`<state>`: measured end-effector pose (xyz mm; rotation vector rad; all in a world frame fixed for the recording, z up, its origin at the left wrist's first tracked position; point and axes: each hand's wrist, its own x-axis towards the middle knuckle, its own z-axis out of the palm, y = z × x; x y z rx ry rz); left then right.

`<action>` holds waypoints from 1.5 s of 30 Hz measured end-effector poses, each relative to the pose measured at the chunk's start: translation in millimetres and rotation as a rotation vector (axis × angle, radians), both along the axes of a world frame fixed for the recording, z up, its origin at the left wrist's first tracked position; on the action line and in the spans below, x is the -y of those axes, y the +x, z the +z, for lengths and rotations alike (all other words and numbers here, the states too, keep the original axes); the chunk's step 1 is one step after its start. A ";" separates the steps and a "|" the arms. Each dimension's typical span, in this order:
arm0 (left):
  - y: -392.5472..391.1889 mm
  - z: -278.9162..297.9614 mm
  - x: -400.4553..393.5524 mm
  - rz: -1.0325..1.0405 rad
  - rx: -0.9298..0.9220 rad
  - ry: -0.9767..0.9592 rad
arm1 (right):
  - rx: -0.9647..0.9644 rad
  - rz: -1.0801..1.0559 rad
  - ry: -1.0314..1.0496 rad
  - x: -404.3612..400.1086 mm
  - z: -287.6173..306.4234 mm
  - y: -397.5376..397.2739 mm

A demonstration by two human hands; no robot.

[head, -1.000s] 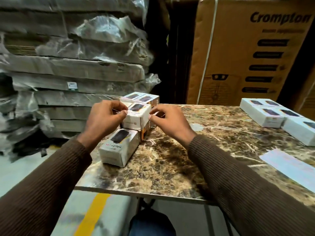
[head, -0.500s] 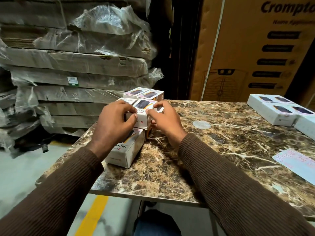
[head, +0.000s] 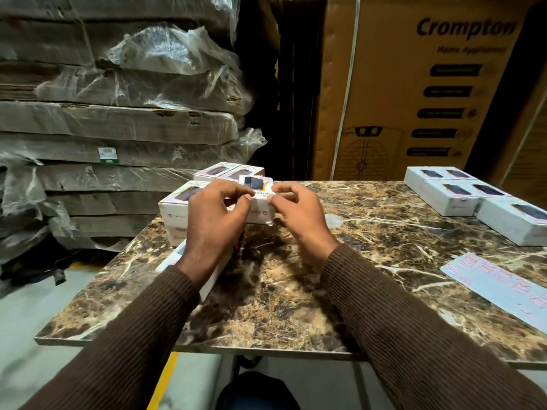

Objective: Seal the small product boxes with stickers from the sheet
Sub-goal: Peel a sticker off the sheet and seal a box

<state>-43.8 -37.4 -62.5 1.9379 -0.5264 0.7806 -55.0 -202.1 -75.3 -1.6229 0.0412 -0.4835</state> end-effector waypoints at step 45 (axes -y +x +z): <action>57.7 -44.4 177.0 -0.480 -0.540 0.148 | -0.012 -0.353 -0.686 210.8 -33.1 -59.9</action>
